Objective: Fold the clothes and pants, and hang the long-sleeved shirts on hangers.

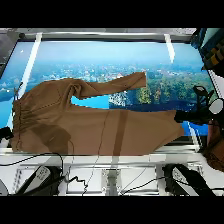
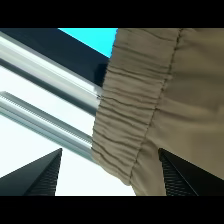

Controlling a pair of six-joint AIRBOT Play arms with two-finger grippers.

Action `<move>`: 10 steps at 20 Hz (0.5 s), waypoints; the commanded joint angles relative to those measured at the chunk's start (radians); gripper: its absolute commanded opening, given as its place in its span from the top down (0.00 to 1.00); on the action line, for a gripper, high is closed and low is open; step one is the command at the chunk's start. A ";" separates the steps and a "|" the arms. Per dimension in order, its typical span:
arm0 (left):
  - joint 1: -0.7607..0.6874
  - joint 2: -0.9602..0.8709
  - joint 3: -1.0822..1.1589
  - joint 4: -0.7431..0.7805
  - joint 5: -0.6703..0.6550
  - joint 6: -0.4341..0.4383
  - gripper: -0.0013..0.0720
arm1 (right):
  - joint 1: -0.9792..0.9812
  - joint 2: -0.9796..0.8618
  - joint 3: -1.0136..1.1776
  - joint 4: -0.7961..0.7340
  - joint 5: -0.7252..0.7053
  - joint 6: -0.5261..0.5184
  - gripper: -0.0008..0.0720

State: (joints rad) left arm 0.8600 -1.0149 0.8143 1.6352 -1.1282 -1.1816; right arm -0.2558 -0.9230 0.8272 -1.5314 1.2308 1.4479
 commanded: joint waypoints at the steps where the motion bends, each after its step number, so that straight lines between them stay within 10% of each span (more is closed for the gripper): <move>1: 0.001 0.001 0.000 0.006 0.029 -0.041 0.04 | 0.000 -0.002 -0.006 -0.023 -0.164 0.032 0.04; 10: 0.001 0.001 0.130 -0.315 0.138 -0.184 0.04 | 0.000 -0.319 0.257 0.071 -0.226 0.070 0.04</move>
State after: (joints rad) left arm 0.8600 -1.0142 0.8852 1.5009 -1.0431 -1.3315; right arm -0.2558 -1.1179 0.9703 -1.5177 1.0218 1.5120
